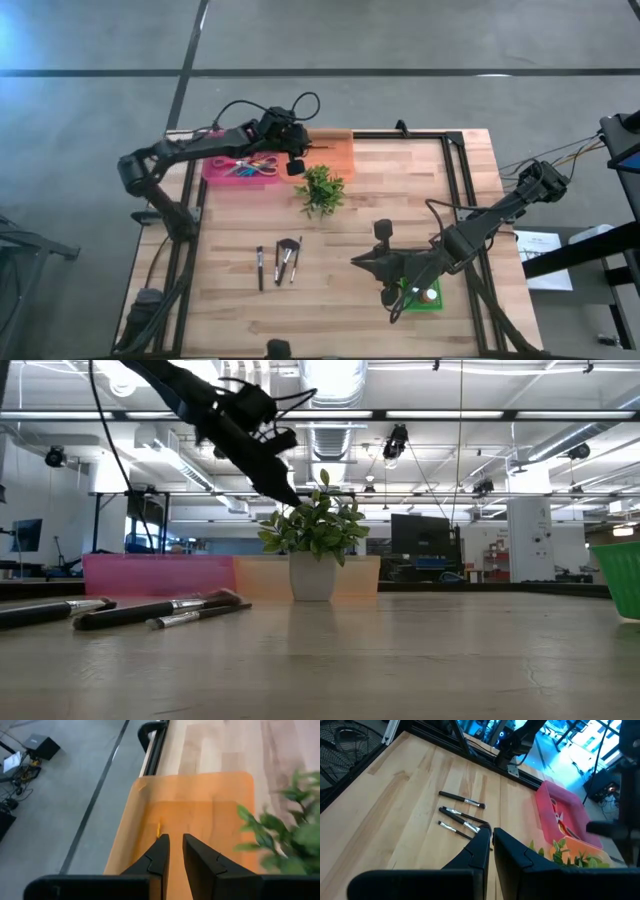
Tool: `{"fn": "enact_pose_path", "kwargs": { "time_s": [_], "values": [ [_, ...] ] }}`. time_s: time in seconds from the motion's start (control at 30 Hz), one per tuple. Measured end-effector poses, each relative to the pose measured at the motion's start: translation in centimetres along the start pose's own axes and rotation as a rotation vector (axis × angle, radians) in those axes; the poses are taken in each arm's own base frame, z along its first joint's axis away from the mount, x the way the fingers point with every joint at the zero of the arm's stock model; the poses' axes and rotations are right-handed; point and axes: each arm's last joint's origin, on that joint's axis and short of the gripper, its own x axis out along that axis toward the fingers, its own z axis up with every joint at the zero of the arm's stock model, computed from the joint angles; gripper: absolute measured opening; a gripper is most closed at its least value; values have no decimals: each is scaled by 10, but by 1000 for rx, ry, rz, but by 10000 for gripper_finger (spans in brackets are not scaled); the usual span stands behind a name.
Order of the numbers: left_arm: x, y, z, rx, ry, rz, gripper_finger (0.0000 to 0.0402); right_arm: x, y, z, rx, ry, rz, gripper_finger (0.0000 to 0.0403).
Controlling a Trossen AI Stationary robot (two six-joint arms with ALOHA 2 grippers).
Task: Pick & Place Paint Supplies
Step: Put the silver foundation brush into the orange bin
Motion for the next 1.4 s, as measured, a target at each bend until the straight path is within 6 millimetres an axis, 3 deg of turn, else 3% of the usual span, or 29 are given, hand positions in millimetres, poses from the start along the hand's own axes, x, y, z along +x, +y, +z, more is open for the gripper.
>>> {"fn": "enact_pose_path", "kwargs": {
  "time_s": [0.17,0.3,0.53,0.73,1.0,1.23,1.4],
  "values": [
    [-44,-4,0,-7,93,-65,61,0,0,-1,2,3,1,22],
    [-87,-19,1,-38,125,-215,61,1,1,-2,7,4,0,22],
    [-151,-72,1,-61,231,-491,61,1,1,-2,18,7,0,22],
    [-180,-129,5,-58,345,-607,61,1,1,-3,22,8,1,22],
    [-184,-178,-2,103,483,-408,61,1,1,-3,20,9,1,22],
    [-145,-203,-49,307,669,-386,61,1,1,-4,20,10,1,22],
    [-118,-219,-75,372,661,-400,61,1,1,-4,18,11,1,22]
  ]
}}
